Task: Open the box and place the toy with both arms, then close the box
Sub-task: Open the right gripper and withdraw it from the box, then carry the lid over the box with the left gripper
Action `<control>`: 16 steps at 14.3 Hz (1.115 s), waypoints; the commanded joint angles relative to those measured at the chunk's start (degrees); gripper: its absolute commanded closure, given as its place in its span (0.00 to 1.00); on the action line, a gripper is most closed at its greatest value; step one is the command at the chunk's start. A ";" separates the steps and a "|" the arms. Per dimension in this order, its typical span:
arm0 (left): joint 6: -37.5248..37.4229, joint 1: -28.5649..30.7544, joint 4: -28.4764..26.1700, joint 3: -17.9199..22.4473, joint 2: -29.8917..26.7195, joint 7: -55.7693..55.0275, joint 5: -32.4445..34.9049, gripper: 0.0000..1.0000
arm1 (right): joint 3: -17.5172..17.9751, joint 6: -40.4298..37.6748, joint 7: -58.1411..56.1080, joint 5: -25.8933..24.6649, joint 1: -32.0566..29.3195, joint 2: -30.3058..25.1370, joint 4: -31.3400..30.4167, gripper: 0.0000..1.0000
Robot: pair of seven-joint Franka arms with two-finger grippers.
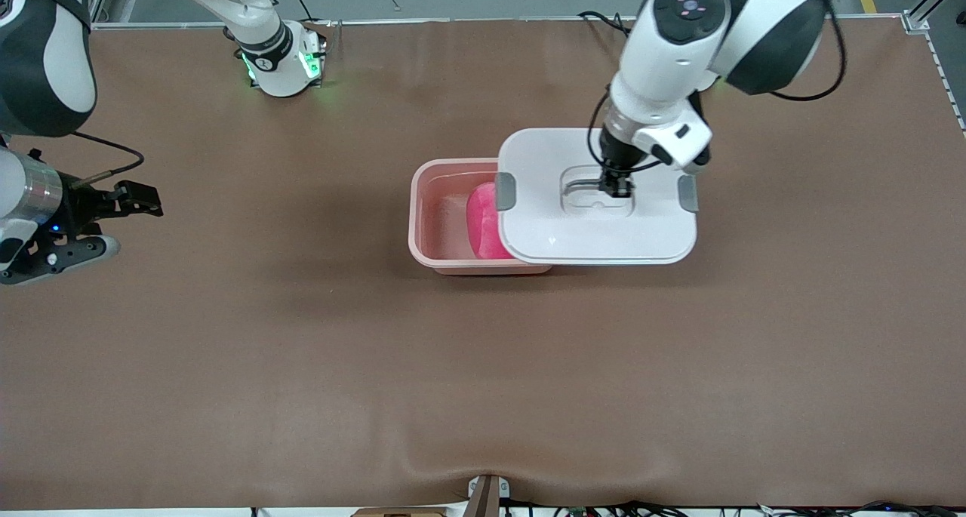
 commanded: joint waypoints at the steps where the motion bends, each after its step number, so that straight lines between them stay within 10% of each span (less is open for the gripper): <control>1: 0.69 -3.30 4.49 -0.14 4.15 -5.92 1.53 1.00 | 1.09 1.87 4.86 1.14 -0.19 -4.32 -4.92 0.00; 5: 1.92 -6.99 4.67 -0.23 7.06 -13.66 7.06 1.00 | 0.92 8.82 6.19 1.14 -0.54 -11.71 -15.65 0.00; 16: 11.15 -13.14 1.42 -0.23 10.57 -18.42 8.65 1.00 | 1.09 5.41 16.65 0.08 -1.69 -11.36 -9.15 0.00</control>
